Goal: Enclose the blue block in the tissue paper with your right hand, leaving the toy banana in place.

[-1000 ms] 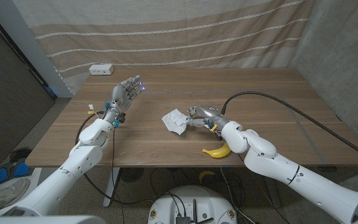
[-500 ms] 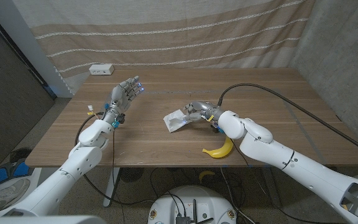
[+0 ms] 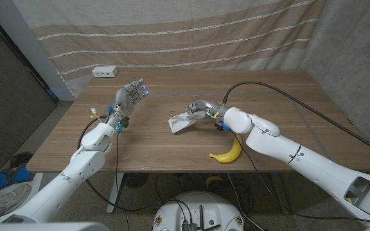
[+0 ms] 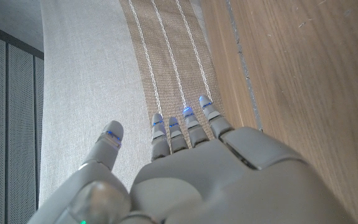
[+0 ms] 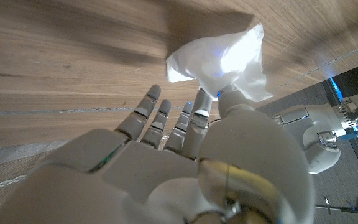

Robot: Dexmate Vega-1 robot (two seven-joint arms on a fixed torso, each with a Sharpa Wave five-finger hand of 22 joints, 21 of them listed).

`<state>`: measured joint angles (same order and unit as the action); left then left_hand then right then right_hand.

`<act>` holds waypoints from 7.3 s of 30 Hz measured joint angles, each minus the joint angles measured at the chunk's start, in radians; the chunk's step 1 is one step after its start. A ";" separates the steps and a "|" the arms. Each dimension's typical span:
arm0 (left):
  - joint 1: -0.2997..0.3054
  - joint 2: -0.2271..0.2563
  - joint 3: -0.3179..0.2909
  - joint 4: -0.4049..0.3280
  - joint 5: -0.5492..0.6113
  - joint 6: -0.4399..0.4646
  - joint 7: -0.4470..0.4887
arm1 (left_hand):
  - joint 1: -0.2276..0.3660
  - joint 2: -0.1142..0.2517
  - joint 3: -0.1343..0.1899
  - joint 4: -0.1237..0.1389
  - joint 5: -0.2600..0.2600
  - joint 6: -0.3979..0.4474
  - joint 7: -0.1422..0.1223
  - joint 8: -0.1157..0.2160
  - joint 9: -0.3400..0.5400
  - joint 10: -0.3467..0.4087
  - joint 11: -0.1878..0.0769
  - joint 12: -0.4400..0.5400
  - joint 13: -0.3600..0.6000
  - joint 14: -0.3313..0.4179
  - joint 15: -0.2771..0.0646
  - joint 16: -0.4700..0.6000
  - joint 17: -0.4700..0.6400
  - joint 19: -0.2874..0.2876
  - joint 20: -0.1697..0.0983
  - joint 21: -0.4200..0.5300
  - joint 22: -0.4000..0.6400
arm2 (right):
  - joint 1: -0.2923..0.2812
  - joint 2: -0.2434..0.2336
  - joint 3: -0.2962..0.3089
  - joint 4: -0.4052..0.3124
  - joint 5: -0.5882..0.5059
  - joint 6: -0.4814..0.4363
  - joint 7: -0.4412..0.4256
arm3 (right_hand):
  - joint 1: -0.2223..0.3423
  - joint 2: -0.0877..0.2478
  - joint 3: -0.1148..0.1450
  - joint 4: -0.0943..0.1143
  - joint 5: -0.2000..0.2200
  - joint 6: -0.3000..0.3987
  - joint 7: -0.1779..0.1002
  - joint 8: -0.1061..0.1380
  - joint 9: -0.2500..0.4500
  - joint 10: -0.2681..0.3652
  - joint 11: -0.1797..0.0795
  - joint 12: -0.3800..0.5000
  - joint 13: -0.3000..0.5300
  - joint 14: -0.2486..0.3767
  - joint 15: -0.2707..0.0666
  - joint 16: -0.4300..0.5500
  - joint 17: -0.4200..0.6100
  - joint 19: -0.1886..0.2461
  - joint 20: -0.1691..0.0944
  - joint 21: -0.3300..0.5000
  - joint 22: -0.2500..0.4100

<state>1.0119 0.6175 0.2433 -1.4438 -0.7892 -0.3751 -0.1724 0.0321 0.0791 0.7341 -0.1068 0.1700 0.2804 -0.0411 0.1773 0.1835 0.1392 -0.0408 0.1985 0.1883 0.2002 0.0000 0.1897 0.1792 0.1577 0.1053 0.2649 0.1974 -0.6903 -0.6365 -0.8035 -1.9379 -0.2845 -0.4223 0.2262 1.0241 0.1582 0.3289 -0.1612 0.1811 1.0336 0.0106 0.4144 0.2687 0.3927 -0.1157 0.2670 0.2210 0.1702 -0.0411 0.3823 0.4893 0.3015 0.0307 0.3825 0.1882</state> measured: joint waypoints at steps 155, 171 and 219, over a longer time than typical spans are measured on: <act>-0.282 0.341 0.352 -0.421 0.579 0.814 0.026 | 0.146 -0.146 -0.124 -0.061 0.004 -0.218 -0.173 0.031 0.007 -0.313 0.008 -0.012 0.013 -0.373 0.019 -0.016 0.007 -0.325 -0.011 -0.078 -0.002 | 0.347 0.063 -0.063 0.300 0.589 -0.098 0.142 | 0.005 0.005 0.038 0.000 0.078 -0.052 0.080 0.060 0.202 0.012 0.062 0.003 0.051 -0.036 0.007 0.001 0.005 -0.043 0.014 0.021 0.005; -0.412 0.319 0.460 -0.359 0.632 0.804 -0.208 | 0.107 -0.137 -0.138 -0.047 0.004 -0.059 -0.168 0.066 0.002 -0.311 -0.004 0.006 0.007 -0.373 0.027 -0.012 0.007 -0.336 -0.018 -0.083 -0.011 | 0.343 0.065 -0.044 0.315 0.604 -0.071 0.165 | 0.005 0.005 0.038 0.000 0.078 -0.052 0.080 0.060 0.199 0.012 0.062 0.003 0.051 -0.036 0.007 0.001 0.005 -0.050 0.020 0.020 0.005; -0.448 0.320 0.474 -0.431 0.622 0.929 -0.273 | -0.004 -0.138 -0.182 -0.028 0.008 0.132 0.064 0.051 0.001 -0.257 0.050 0.038 -0.002 -0.371 0.060 0.015 0.002 -0.327 0.007 -0.032 -0.009 | 0.265 0.167 -0.118 0.498 0.326 0.107 -0.111 | 0.005 0.005 0.034 0.004 0.063 -0.055 0.040 0.025 0.174 0.068 0.025 0.015 0.056 0.025 0.000 0.043 0.009 0.006 0.001 0.051 0.005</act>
<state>0.5643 0.9372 0.7168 -1.8749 -0.1675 0.5541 -0.4451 0.0278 -0.0591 0.5520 -0.1345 0.1778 0.4122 0.0230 0.2282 0.1842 -0.1179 0.0092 0.2368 0.1860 -0.1704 0.0599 0.2052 0.1815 -0.1690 0.1121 0.2326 0.1885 -0.4253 -0.4697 -0.9219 -1.4401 0.0414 -0.3149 0.1155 1.0292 0.1633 0.3628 -0.1568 0.2437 0.9783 0.0510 0.4393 0.4428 0.4611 -0.0910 0.2816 0.2771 0.1954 -0.0408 0.4257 0.4985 0.3072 0.0322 0.4330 0.1929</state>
